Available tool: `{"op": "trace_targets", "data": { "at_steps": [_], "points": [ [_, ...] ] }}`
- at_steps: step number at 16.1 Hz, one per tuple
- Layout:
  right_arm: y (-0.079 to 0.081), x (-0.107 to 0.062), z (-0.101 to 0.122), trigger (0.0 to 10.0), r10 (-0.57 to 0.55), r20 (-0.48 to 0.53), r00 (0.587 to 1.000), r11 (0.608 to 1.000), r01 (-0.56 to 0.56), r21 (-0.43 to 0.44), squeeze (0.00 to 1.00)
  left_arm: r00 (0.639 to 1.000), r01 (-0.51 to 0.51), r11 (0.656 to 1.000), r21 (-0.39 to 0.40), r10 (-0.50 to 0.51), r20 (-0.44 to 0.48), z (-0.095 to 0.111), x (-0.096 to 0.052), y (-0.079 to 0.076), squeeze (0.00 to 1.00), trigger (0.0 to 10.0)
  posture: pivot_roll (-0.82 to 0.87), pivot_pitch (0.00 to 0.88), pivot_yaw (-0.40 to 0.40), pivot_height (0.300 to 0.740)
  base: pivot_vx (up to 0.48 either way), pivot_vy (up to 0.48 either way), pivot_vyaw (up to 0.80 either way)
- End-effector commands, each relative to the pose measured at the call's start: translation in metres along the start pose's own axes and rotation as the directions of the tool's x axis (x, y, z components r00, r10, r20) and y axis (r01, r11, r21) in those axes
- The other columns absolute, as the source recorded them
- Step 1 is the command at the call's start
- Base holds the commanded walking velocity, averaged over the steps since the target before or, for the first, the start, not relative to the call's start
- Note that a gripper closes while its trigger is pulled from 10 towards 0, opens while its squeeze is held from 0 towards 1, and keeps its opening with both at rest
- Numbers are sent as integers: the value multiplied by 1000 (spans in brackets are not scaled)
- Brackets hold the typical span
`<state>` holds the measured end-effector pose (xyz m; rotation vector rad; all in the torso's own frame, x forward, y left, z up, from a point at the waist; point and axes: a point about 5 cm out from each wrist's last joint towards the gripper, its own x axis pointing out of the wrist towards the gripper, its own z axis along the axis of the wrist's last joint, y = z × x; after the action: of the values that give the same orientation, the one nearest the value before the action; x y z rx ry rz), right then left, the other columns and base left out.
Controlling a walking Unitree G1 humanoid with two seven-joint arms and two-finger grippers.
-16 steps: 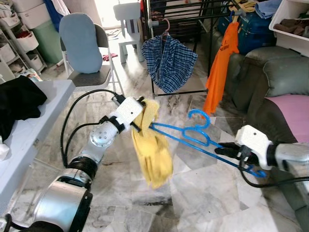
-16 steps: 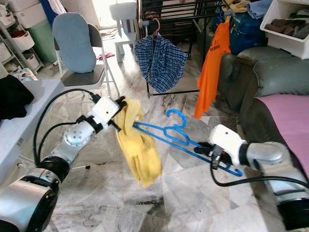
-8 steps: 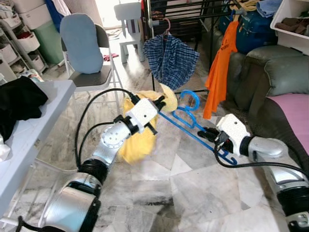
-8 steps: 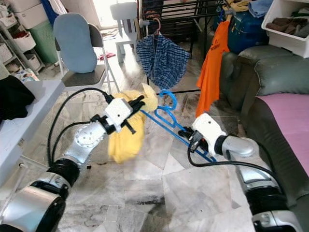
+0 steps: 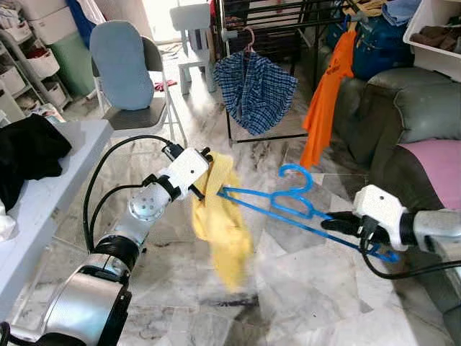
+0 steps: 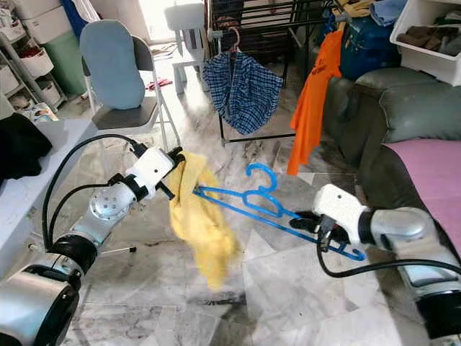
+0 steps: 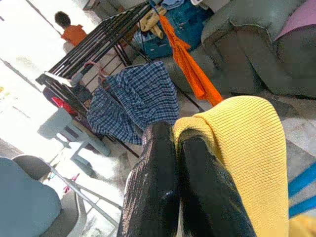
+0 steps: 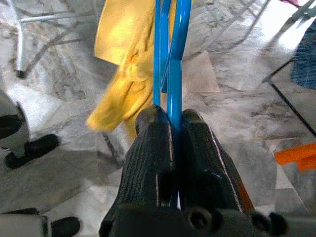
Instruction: Hang hanger
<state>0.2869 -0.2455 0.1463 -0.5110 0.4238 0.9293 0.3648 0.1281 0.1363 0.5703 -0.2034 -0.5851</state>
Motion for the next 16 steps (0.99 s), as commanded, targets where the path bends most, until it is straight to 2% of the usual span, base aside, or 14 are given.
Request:
{"op": "trace_targets", "data": {
  "at_steps": [1,2,4,7,8,10,11,14,16],
  "points": [
    [-12,-5,16,10000,-67,47,997,996,69,-49,0,1000,-16,1000,19,15,28,7,3,8,0,10000,-186,0,137,740,0,0,0],
    [-16,3,24,10000,-117,90,989,990,124,-68,0,999,27,999,22,-28,44,10,6,0,0,10000,-185,0,138,740,0,0,0],
    [-16,7,32,10000,-118,129,985,989,128,-74,0,997,55,997,56,-58,49,10,6,-6,0,10000,-178,0,139,740,0,0,0],
    [-23,4,41,10000,-136,152,979,985,150,-85,0,998,55,997,57,-55,3,2,1,-4,0,10000,-175,0,144,740,0,0,0],
    [-25,4,43,10000,-146,159,976,983,161,-89,0,999,43,996,79,-41,-28,-1,1,-1,0,10000,-172,0,144,740,0,0,0],
    [-23,0,48,10000,-117,187,975,988,133,-76,0,982,1,989,147,26,-185,-18,-3,6,0,10000,-174,0,147,740,0,0,0],
    [-22,-1,49,10000,-109,186,976,989,125,-76,0,978,-29,994,108,50,-202,-21,-5,8,0,10000,-177,0,149,740,0,0,0],
    [-19,4,36,10000,-110,150,983,991,120,-61,0,974,-33,992,121,59,-217,-24,-7,8,0,10000,-177,0,151,740,0,0,0],
    [-14,12,29,10000,-107,140,984,993,113,-36,0,986,-37,996,82,49,-156,-17,-4,5,0,10000,-176,0,152,740,0,0,0]
  ]
}}
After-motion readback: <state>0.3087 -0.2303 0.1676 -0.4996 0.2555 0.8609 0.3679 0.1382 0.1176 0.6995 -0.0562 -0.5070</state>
